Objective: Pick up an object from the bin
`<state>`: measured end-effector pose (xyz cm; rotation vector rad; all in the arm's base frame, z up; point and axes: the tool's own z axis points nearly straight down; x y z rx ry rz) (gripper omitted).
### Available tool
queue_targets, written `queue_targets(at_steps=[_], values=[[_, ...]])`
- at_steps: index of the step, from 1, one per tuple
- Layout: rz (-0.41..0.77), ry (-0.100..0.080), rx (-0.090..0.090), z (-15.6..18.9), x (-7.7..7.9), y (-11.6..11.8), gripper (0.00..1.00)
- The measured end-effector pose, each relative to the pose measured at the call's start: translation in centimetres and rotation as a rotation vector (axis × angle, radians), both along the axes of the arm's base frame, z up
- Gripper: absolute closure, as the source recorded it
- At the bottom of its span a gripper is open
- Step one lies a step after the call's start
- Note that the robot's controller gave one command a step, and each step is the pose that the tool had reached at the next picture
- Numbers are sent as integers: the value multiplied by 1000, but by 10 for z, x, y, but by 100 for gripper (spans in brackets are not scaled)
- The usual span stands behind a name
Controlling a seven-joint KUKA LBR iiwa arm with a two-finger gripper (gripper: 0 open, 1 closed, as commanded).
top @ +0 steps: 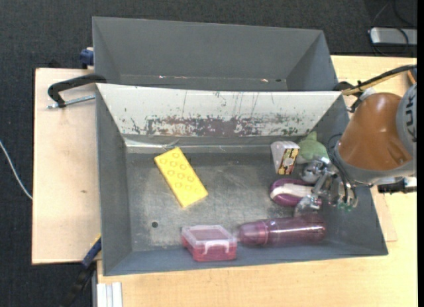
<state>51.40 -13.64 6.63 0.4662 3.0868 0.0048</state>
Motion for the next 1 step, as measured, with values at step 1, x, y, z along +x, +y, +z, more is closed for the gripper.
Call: queue_targets(at_steps=[1], values=[[-4,1,0,1,0,0,100]])
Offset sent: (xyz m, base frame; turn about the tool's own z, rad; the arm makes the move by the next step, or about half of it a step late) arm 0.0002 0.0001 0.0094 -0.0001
